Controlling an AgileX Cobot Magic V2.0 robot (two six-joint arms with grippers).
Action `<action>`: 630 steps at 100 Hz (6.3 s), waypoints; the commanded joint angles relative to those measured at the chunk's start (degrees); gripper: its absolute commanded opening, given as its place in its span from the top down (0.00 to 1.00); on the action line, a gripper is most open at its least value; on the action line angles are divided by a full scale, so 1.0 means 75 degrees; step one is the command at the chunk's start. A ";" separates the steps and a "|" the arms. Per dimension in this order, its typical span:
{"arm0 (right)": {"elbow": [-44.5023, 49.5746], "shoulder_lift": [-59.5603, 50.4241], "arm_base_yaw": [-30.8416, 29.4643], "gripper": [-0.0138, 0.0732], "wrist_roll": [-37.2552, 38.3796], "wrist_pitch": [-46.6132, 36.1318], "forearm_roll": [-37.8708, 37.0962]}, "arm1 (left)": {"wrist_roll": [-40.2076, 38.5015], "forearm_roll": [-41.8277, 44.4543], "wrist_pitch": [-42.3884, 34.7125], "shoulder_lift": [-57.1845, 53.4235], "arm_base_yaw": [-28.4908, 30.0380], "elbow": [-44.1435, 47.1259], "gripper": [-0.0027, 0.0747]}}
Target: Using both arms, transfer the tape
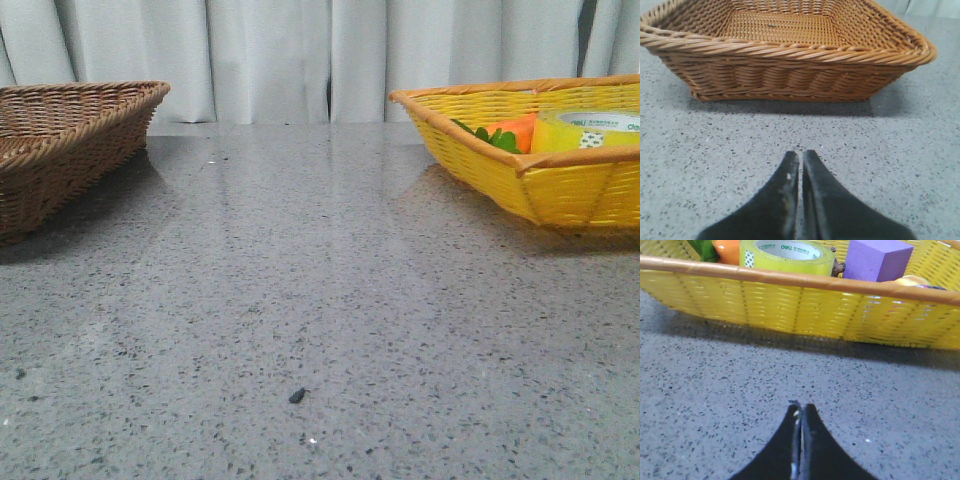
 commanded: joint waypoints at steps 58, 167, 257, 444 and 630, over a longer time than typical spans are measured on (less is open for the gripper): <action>0.0161 -0.0108 -0.0034 0.93 -0.0064 -0.0169 0.0005 | -0.0063 0.0009 -0.0346 -0.0217 -0.0002 0.0074 0.99; 0.0161 -0.0108 -0.0034 0.93 -0.0064 -0.0169 0.0005 | -0.0063 0.0009 -0.0346 -0.0217 -0.0002 0.0074 0.99; 0.0161 -0.0108 -0.0034 0.93 -0.0064 -0.0123 0.0005 | -0.0063 0.0009 -0.0346 -0.0217 -0.0002 0.0074 0.99; 0.0161 -0.0108 -0.0034 0.93 -0.0064 -0.0123 0.0005 | -0.0063 0.0009 -0.0346 -0.0217 -0.0002 0.0074 0.99; 0.0161 -0.0108 -0.0034 0.93 -0.0007 -0.3297 0.2551 | -0.0122 -0.1077 -0.2146 -0.0217 -0.0002 0.0074 0.99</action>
